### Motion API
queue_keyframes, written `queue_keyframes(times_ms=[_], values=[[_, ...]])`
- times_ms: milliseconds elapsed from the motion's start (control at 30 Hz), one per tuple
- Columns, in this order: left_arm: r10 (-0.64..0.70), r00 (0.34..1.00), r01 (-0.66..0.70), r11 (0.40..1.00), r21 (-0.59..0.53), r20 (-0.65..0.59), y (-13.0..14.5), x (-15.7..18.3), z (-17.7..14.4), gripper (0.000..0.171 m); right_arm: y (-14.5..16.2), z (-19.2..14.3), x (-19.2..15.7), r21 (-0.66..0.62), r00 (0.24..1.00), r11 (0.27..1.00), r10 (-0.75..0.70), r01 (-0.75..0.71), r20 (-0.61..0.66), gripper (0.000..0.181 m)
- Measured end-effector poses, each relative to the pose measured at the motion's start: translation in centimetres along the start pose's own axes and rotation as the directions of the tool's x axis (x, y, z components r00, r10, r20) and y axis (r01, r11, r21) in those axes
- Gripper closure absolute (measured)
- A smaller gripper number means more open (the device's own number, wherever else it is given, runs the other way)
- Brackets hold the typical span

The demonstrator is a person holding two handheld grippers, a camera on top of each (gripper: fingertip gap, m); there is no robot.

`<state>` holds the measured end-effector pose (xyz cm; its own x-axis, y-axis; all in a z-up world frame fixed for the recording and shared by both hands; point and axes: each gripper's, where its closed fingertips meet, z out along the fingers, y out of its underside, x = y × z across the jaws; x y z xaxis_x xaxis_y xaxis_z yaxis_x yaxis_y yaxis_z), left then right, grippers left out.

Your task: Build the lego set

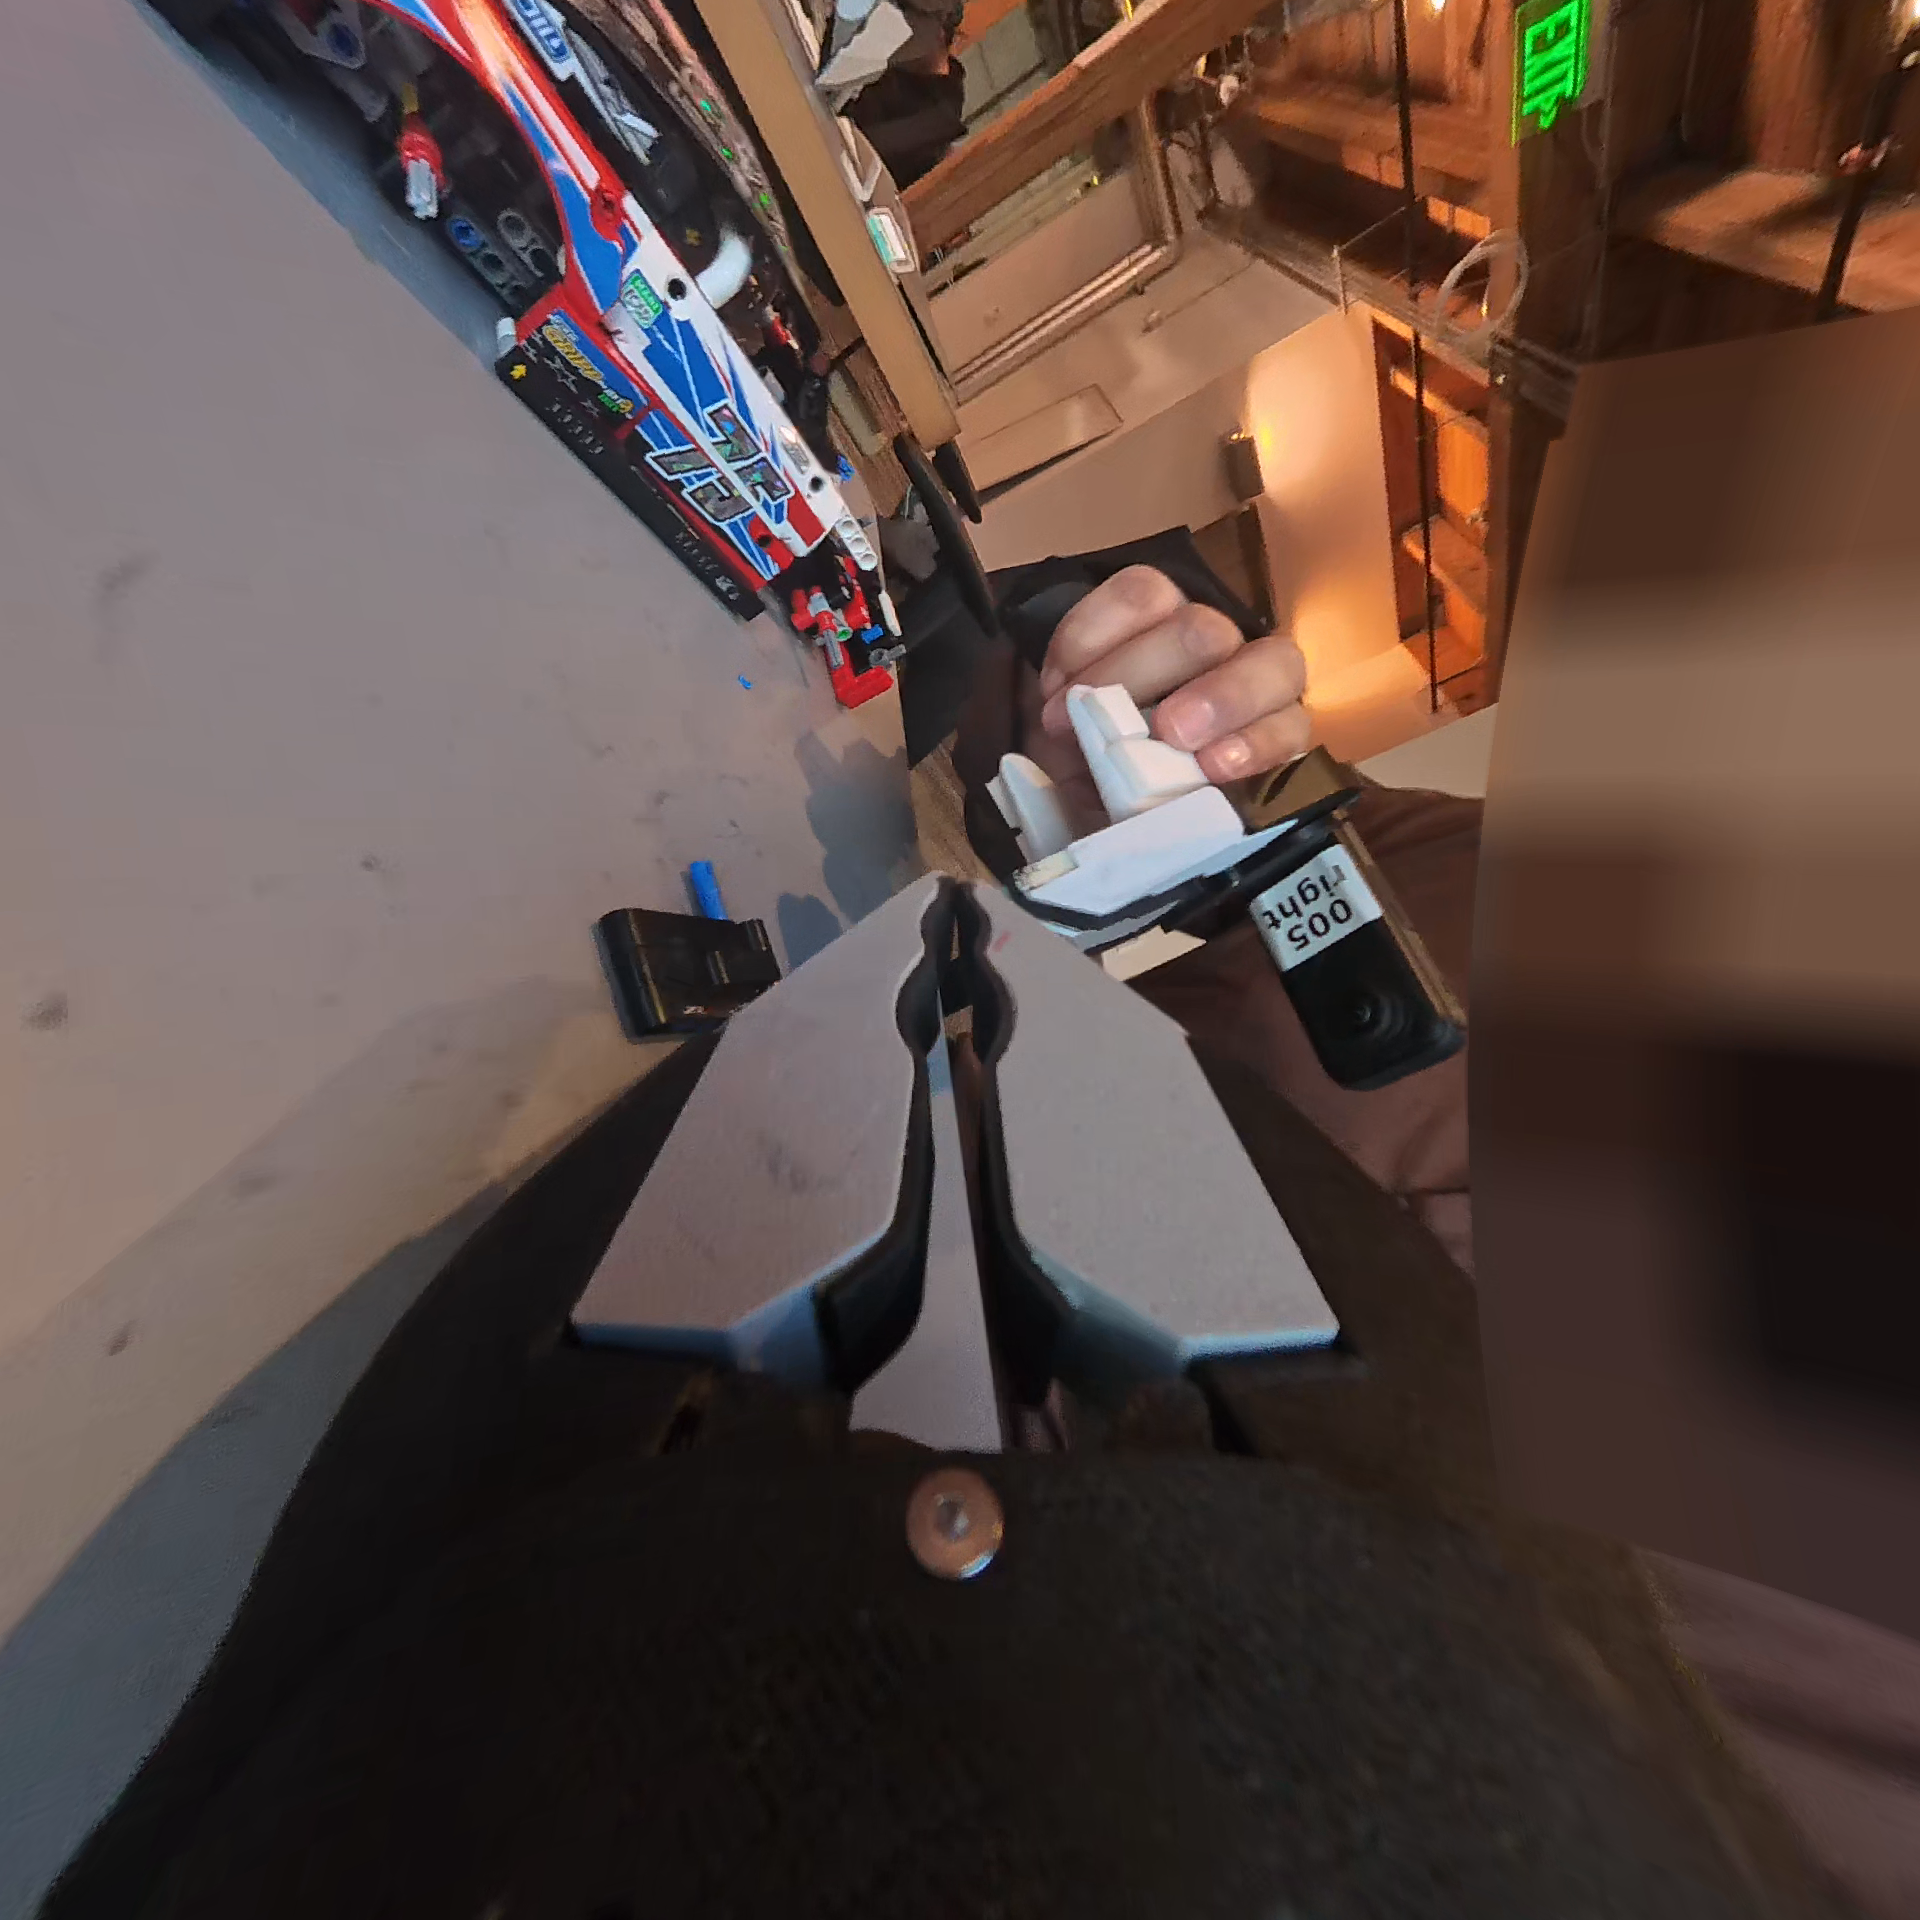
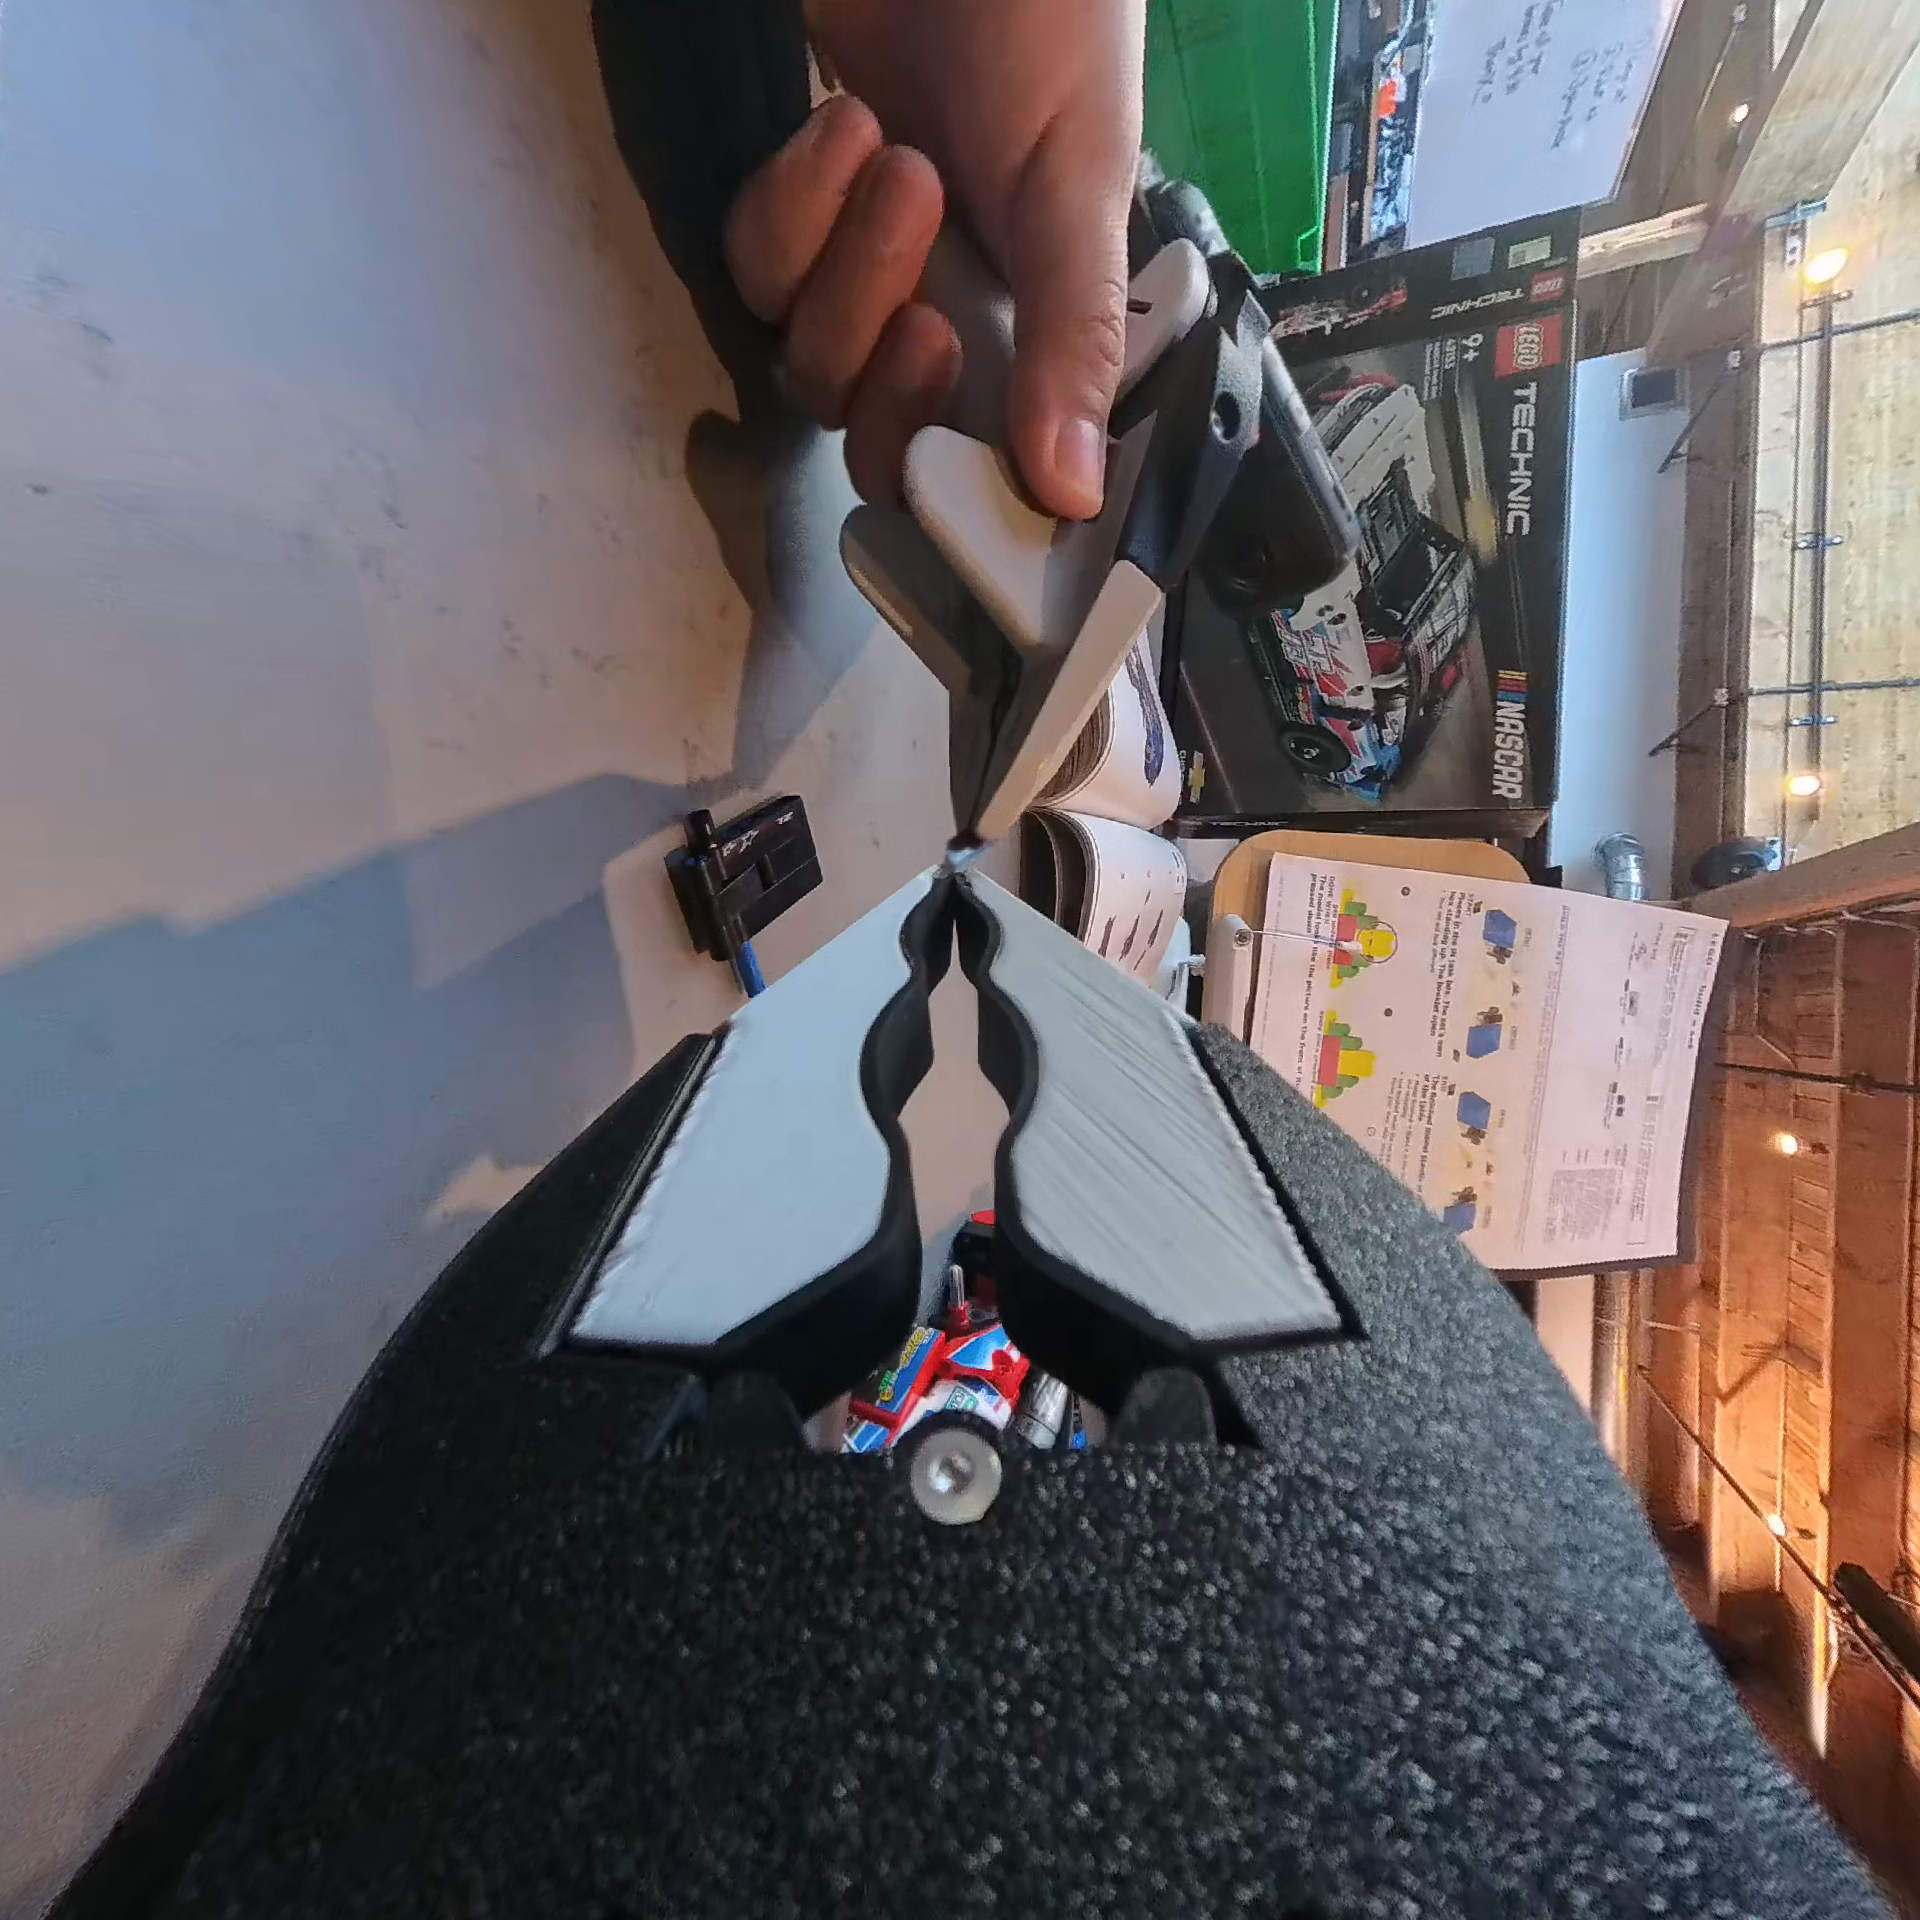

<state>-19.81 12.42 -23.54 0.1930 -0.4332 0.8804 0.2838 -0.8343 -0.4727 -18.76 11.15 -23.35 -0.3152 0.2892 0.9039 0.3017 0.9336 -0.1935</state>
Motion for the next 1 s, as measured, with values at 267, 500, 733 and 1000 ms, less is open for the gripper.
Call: queue_keyframes(times_ms=[267,500,733,1000], values=[[0.089,0.994,-0.094,0.991,-0.097,-0.058,1.5,1.6,1.2,0.136,0.5,-0.4,1.3,0.01,0.992,0.992,0.128,-0.128,-0.016,0.181],[0.068,0.995,-0.068,0.998,-0.009,-0.074,0.1,1.7,0.3,0.171,-0.4,-1.4,2.2,0.052,0.987,0.988,0.151,-0.148,-0.058,0.181],[0.092,0.995,-0.09,0.994,-0.054,0.033,0.7,0.6,0.0,0.056,1.0,-2.2,4.7,0.056,0.962,0.968,0.25,-0.245,-0.106,0.181],[0.428,0.799,-0.314,0.896,-0.314,0.422,2.3,-3.6,-0.3,0.072,4.4,-0.7,1.3,-0.103,0.972,0.967,0.231,-0.233,-0.035,0.181]])
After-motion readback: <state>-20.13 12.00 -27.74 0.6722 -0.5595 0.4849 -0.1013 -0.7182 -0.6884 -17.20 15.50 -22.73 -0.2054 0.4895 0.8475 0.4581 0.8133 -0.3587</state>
